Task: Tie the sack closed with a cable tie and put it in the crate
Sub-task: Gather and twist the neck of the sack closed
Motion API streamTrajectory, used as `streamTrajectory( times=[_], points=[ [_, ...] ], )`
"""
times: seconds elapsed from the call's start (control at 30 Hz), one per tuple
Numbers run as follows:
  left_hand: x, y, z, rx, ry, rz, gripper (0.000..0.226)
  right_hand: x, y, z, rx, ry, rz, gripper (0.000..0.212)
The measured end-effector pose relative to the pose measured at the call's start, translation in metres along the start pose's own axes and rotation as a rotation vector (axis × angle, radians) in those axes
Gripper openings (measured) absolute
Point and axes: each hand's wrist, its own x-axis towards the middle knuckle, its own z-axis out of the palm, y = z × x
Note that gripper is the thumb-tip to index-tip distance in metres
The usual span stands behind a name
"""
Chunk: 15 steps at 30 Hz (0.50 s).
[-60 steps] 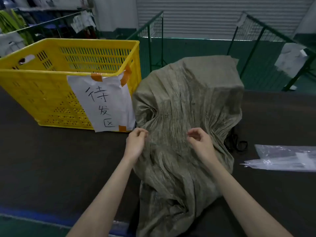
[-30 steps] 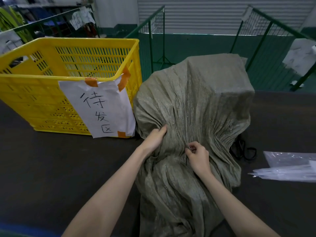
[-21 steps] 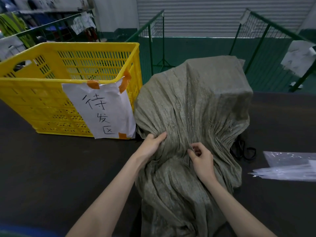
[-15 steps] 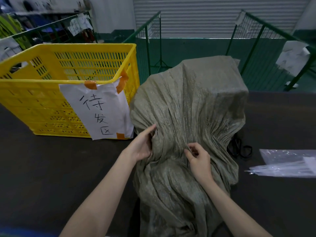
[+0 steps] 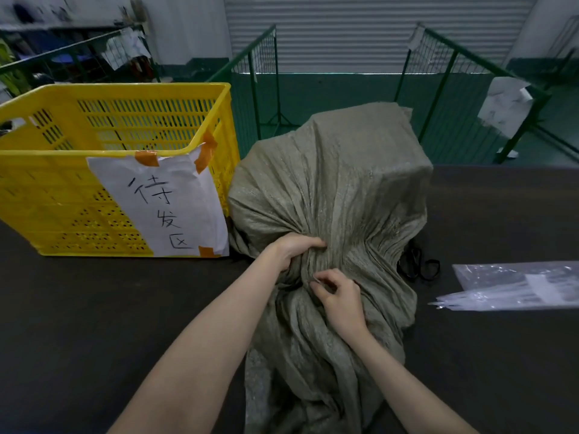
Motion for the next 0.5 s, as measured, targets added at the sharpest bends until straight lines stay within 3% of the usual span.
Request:
streamTrajectory(
  times=[0.1,0.2,0.37,0.43,0.5],
  points=[
    [0.001,-0.004,0.000,-0.015,0.055,0.027,0.030,0.000,0.002,-0.005,-0.018,-0.043,0.009,0.011],
    [0.003,-0.008,-0.003,-0.094,0.096,0.065,0.032,0.005,-0.002,-0.014,-0.006,-0.097,0.033,0.013],
    [0.007,-0.020,-0.008,-0.283,0.146,0.132,0.038,0.026,-0.009,-0.046,0.014,0.115,0.022,0.014],
    [0.010,-0.026,-0.011,-0.333,0.147,0.160,0.045,0.041,-0.003,-0.061,-0.113,0.183,0.120,0.020],
    [0.010,-0.031,-0.014,-0.347,0.122,0.175,0.056,0.056,0.007,-0.073,-0.229,0.166,0.324,0.044]
  ],
)
